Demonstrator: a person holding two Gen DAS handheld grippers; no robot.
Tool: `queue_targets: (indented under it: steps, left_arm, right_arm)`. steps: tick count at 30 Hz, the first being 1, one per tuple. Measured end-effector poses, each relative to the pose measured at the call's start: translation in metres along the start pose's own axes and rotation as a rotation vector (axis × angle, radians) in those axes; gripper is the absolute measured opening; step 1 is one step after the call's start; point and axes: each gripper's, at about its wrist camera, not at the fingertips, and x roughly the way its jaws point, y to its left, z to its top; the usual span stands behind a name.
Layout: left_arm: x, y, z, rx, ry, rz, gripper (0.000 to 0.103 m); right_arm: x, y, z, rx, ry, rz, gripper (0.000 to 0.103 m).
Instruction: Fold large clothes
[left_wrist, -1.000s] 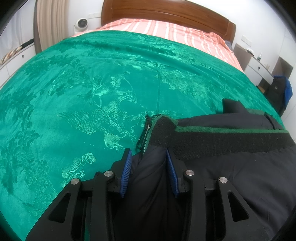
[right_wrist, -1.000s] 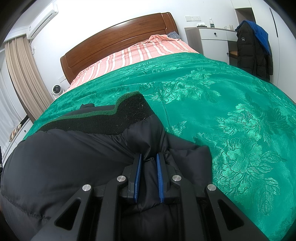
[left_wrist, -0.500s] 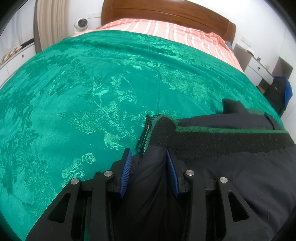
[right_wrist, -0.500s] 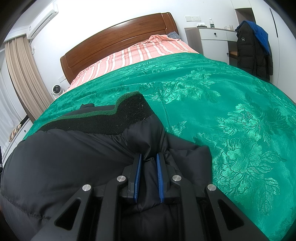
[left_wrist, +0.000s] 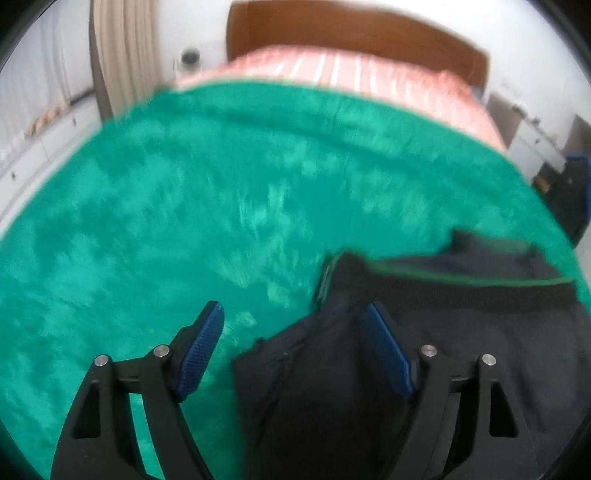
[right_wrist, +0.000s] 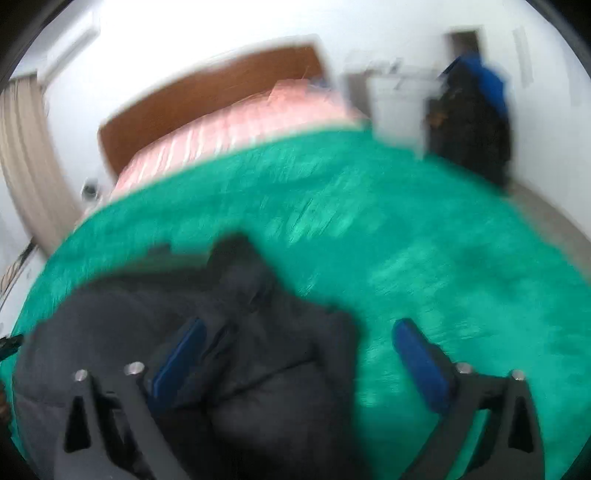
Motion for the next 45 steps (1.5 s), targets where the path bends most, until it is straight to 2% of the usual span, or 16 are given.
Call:
queue_targets:
  steps: [2, 4, 8, 11, 14, 16, 18, 22, 26, 30, 34, 38, 42, 45]
  left_arm:
    - [-0.043, -0.016, 0.001, 0.05, -0.08, -0.037, 0.086]
    - [-0.068, -0.038, -0.002, 0.097, -0.115, -0.087, 0.092]
    - [-0.091, -0.106, -0.019, 0.205, -0.114, -0.223, 0.095]
    - [-0.083, -0.15, -0.032, 0.249, -0.084, -0.273, 0.095]
    - [-0.065, -0.182, -0.041, 0.283, -0.063, -0.255, 0.095]
    - [-0.05, -0.194, -0.044, 0.276, -0.038, -0.244, 0.095]
    - [-0.029, -0.205, -0.047, 0.265, -0.003, -0.204, 0.095]
    - [-0.007, -0.202, -0.055, 0.274, -0.005, -0.168, 0.1]
    - [-0.017, -0.198, -0.061, 0.291, 0.0, -0.171, 0.099]
    - [-0.044, -0.195, -0.085, 0.397, -0.029, -0.161, 0.099]
    - [-0.046, -0.187, -0.118, 0.475, -0.049, -0.125, 0.099]
    - [-0.059, -0.178, -0.136, 0.443, -0.044, -0.126, 0.099]
    - [-0.068, -0.177, -0.154, 0.477, -0.058, -0.121, 0.099]
    - [-0.057, -0.177, -0.161, 0.49, -0.038, -0.115, 0.1]
  right_arm:
    - [-0.031, -0.005, 0.001, 0.0, -0.052, -0.006, 0.103]
    - [-0.065, -0.007, -0.012, -0.008, -0.087, -0.011, 0.103]
    - [-0.106, 0.002, -0.063, -0.063, -0.05, 0.05, 0.103]
    - [-0.134, 0.012, -0.114, -0.128, -0.031, 0.08, 0.103]
    - [-0.148, 0.02, -0.156, -0.202, -0.037, 0.072, 0.103]
    - [-0.136, 0.028, -0.164, -0.271, 0.019, 0.103, 0.103]
    - [-0.129, 0.032, -0.164, -0.295, 0.011, 0.102, 0.103]
    - [-0.115, 0.033, -0.172, -0.313, 0.038, 0.133, 0.103]
    - [-0.106, 0.025, -0.177, -0.276, 0.097, 0.168, 0.103]
    - [-0.101, 0.022, -0.175, -0.265, 0.103, 0.174, 0.103]
    - [-0.096, 0.027, -0.176, -0.284, 0.119, 0.172, 0.103]
    - [-0.096, 0.031, -0.178, -0.297, 0.122, 0.166, 0.103]
    - [-0.098, 0.032, -0.182, -0.297, 0.129, 0.168, 0.103]
    - [-0.097, 0.034, -0.185, -0.3, 0.143, 0.164, 0.103]
